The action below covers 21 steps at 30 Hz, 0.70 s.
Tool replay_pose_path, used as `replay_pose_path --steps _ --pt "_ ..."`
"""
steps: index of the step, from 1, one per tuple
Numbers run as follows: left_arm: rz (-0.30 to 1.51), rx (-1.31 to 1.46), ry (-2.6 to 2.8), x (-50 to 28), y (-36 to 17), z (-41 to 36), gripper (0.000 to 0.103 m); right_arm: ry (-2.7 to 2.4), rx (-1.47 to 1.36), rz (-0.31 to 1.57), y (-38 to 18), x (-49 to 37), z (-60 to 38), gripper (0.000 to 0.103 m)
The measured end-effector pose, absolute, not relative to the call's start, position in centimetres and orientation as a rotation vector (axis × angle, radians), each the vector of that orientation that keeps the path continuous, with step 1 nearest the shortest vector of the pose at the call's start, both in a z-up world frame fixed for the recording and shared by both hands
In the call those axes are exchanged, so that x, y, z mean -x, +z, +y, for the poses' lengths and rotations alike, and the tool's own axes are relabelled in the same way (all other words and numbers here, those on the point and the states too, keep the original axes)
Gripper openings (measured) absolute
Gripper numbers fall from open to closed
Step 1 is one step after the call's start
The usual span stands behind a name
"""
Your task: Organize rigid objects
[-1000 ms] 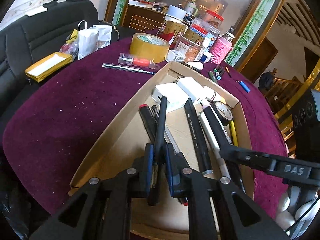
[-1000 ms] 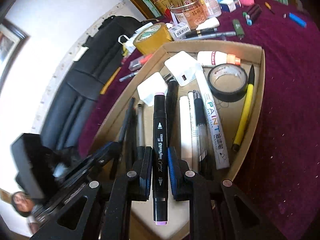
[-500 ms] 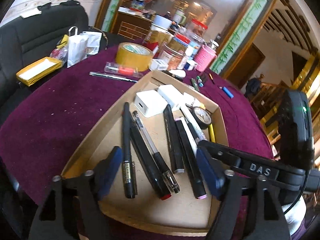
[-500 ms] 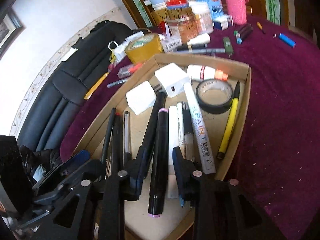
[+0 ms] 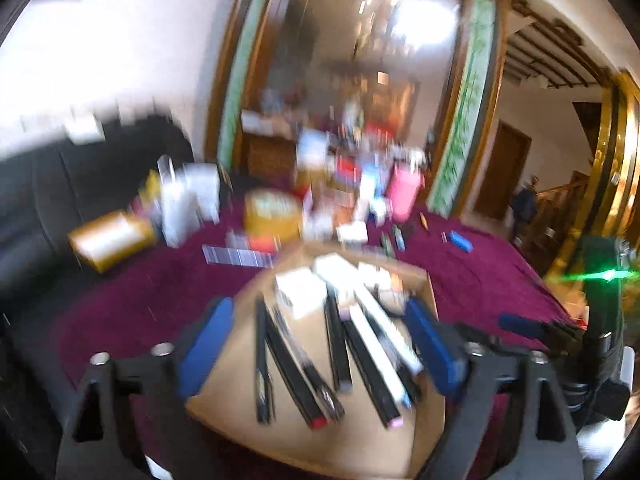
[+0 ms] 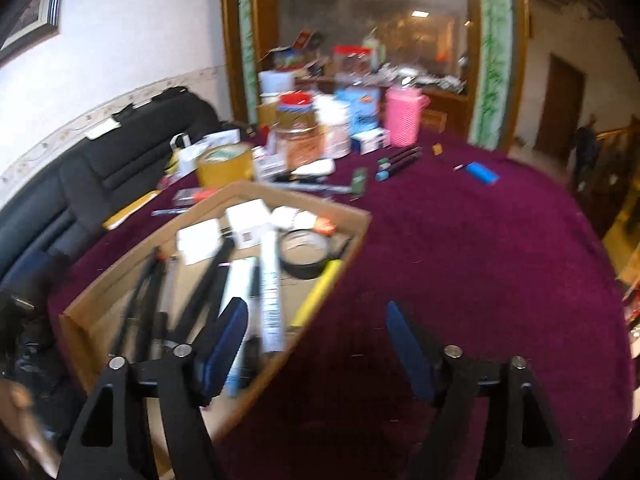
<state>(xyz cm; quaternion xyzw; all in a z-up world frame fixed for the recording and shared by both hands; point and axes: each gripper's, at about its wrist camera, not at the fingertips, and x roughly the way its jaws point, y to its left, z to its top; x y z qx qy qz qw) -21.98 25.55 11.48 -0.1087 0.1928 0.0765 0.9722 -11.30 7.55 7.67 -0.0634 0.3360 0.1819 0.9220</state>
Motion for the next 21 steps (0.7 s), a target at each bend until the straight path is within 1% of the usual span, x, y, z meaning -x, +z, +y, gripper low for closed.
replay_pose_path --steps 1,3,6,9,10,13,17,21 --pt "0.323 0.192 0.181 23.0 12.3 24.9 0.102 0.364 0.129 0.683 7.8 11.4 7.2 0.079" --pt "0.198 0.158 0.214 24.8 13.9 23.9 0.103 0.347 0.118 0.671 8.0 11.5 6.3 0.08" --pt "0.108 0.125 0.227 26.0 15.3 22.6 0.103 0.337 0.104 0.654 8.3 11.8 5.3 0.081" --pt "0.181 0.072 0.243 24.9 16.0 21.2 0.103 0.333 0.115 0.625 8.6 12.4 4.8 0.085" --pt "0.225 0.038 0.226 24.3 15.9 20.4 0.103 0.33 0.123 0.611 8.7 12.8 4.7 0.087" --pt "0.283 -0.014 0.175 23.4 15.2 18.7 0.103 0.318 0.138 0.578 9.0 13.4 4.5 0.09" --pt "0.279 -0.066 0.173 23.5 14.8 17.0 0.103 0.314 0.129 0.564 9.1 13.8 3.7 0.091" --pt "0.306 -0.027 0.174 23.5 14.9 16.9 0.103 0.298 0.116 0.569 9.0 13.8 2.9 0.092"
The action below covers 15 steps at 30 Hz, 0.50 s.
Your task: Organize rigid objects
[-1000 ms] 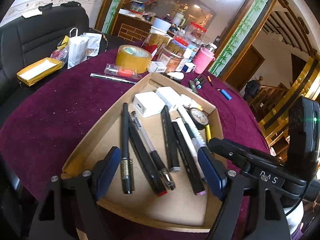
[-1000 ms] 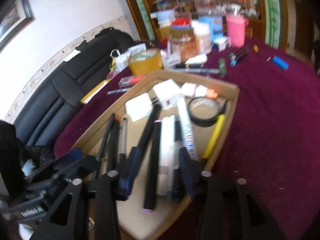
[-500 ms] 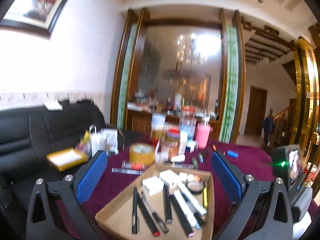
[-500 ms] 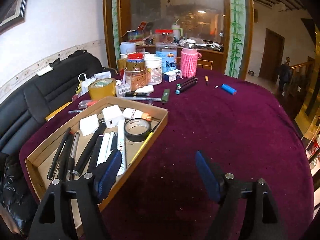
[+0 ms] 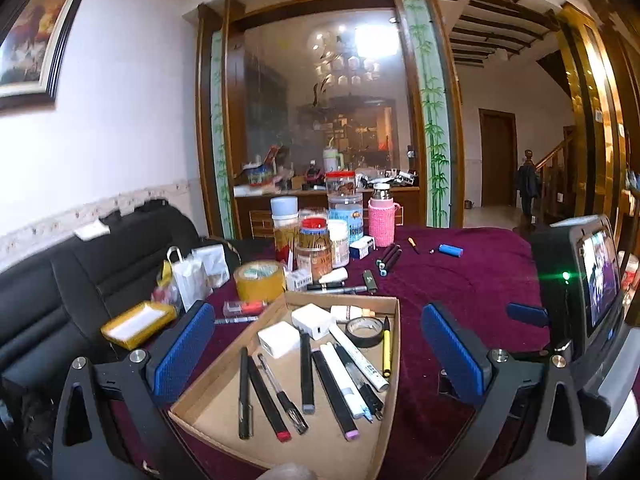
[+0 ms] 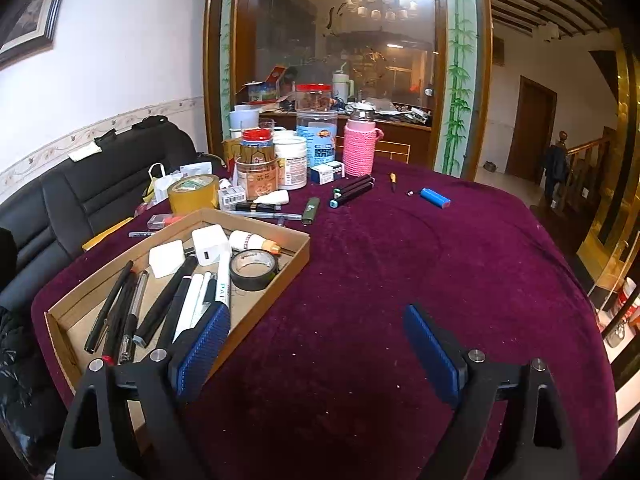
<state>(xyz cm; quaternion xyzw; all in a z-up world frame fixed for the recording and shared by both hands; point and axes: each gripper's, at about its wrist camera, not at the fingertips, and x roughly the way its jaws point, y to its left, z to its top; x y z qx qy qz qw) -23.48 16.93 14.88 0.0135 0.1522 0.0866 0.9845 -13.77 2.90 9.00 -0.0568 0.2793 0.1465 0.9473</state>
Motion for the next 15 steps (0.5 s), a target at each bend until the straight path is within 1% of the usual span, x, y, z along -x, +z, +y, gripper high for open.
replay_pose_path --steps 10,13,15 --pt "0.545 0.183 0.184 21.0 12.2 20.5 0.103 0.29 0.142 0.569 8.8 14.0 3.1 0.092" --pt "0.629 0.16 0.245 20.3 11.0 21.0 0.103 0.291 0.156 0.569 8.8 14.2 3.5 0.092" --pt "0.648 0.158 0.247 20.2 10.5 21.2 0.103 0.289 0.166 0.57 8.7 14.3 3.6 0.092"
